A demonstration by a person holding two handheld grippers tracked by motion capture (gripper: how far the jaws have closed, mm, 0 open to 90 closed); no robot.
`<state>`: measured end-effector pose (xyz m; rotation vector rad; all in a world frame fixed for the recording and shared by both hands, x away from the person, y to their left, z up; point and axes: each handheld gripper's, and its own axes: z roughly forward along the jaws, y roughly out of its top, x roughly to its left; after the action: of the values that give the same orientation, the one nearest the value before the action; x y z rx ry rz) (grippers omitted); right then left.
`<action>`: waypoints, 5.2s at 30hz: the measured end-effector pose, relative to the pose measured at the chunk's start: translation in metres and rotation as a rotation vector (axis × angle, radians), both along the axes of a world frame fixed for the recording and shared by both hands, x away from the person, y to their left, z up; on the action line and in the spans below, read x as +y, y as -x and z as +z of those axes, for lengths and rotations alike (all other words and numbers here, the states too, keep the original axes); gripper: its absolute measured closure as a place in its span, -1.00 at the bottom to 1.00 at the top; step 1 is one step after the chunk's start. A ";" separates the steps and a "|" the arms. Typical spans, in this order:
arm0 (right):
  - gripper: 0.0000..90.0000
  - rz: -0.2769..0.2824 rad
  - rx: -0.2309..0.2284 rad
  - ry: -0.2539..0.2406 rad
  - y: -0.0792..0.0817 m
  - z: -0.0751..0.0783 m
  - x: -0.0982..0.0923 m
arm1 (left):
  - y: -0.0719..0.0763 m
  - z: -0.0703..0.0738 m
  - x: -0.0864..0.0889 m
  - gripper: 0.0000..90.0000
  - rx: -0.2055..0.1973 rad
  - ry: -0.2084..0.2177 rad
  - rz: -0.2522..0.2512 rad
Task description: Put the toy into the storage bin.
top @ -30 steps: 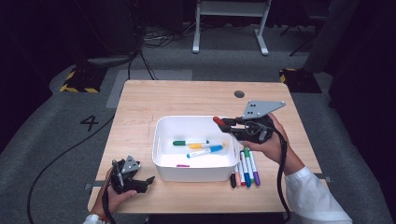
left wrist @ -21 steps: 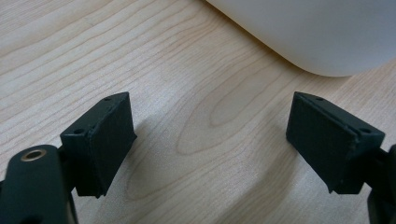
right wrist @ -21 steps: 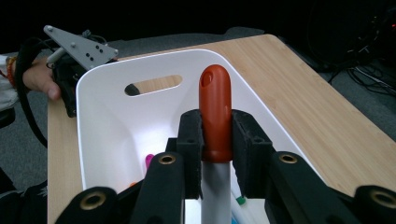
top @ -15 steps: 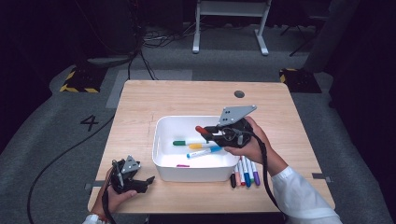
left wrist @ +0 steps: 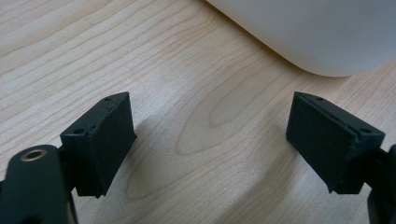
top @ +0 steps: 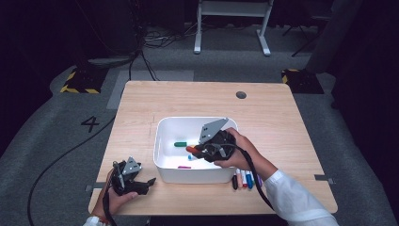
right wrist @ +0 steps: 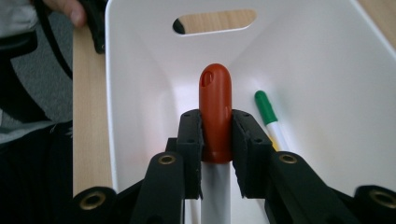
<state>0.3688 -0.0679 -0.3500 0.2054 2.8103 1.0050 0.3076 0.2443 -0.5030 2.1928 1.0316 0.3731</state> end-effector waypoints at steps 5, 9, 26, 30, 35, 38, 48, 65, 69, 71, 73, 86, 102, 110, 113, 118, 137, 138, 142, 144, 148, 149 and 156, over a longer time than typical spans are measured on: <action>0.66 0.037 0.024 0.057 0.005 -0.005 0.008 | 0.000 0.000 0.000 -0.66 -0.001 0.000 0.000; 0.66 0.046 0.030 0.079 0.006 -0.009 0.012 | 0.000 0.000 0.000 -0.66 0.000 0.000 0.000; 0.35 -0.004 0.020 0.013 0.004 -0.003 0.002 | 0.000 0.000 0.000 -0.66 -0.002 0.000 0.002; 0.22 -0.017 -0.014 -0.042 0.005 0.007 -0.011 | 0.000 0.000 0.000 -0.66 0.000 0.000 0.000; 0.09 -0.049 -0.052 -0.092 0.006 0.017 -0.029 | 0.000 0.000 0.000 -0.66 -0.002 -0.001 0.002; 0.00 -0.101 -0.087 -0.124 0.007 0.024 -0.050 | 0.000 0.000 0.000 -0.66 -0.003 -0.001 0.002; -0.10 -0.252 -0.170 -0.202 0.014 0.030 -0.115 | 0.000 0.000 0.000 -0.66 -0.003 -0.001 0.002; -0.20 -0.446 -0.099 -0.176 0.033 -0.055 -0.194 | 0.000 0.000 0.000 -0.66 -0.003 -0.001 0.005; -0.20 -0.457 -0.073 -0.158 0.035 -0.073 -0.200 | 0.000 0.000 0.000 -0.66 -0.003 0.000 0.005; -0.20 -0.473 -0.043 -0.149 0.035 -0.088 -0.204 | 0.000 0.000 0.000 -0.66 -0.003 -0.001 0.005; -0.20 -0.479 -0.019 -0.141 0.035 -0.098 -0.205 | 0.000 0.000 0.000 -0.66 -0.004 -0.001 0.006; -0.15 -0.526 0.034 -0.065 0.031 -0.133 -0.213 | 0.000 0.000 0.000 -0.66 -0.003 -0.001 0.005; 0.61 -0.715 0.048 -0.134 0.030 -0.142 -0.259 | 0.001 0.000 0.000 -0.66 -0.004 -0.001 0.006; 0.67 -0.725 0.007 -0.129 0.030 -0.143 -0.259 | 0.000 0.000 0.000 -0.66 -0.003 -0.001 0.004; 0.67 -0.722 -0.001 -0.121 0.029 -0.143 -0.260 | 0.000 0.000 0.000 -0.66 -0.003 -0.001 0.004; 0.67 -0.717 -0.019 -0.139 0.029 -0.139 -0.264 | 0.000 0.000 0.000 -0.66 -0.003 -0.001 0.004; 0.67 -0.659 -0.107 -0.264 0.027 -0.086 -0.268 | 0.000 0.000 0.000 -0.66 -0.003 -0.001 0.004; 0.67 -0.643 -0.120 -0.272 0.026 -0.077 -0.264 | 0.000 0.000 0.000 -0.66 -0.003 -0.001 0.004; 0.68 -0.610 -0.142 -0.287 0.022 -0.061 -0.255 | 0.000 0.000 0.000 -0.66 -0.002 -0.001 0.004; 0.67 -0.587 -0.150 -0.294 0.020 -0.053 -0.250 | 0.000 0.000 0.000 -0.66 -0.002 -0.001 0.004; 0.67 -0.551 -0.165 -0.295 0.017 -0.039 -0.237 | 0.000 0.000 0.000 -0.66 -0.002 0.000 0.005; 0.67 -0.541 -0.170 -0.295 0.015 -0.036 -0.234 | 0.000 0.000 0.000 -0.66 -0.002 0.000 0.004; 0.67 -0.470 -0.189 -0.309 0.011 -0.011 -0.214 | 0.000 0.000 0.000 -0.66 -0.002 0.000 0.004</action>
<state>0.3581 -0.2824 -0.3611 0.7239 2.2665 1.2468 0.3074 0.2440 -0.5032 2.1899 1.0353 0.3775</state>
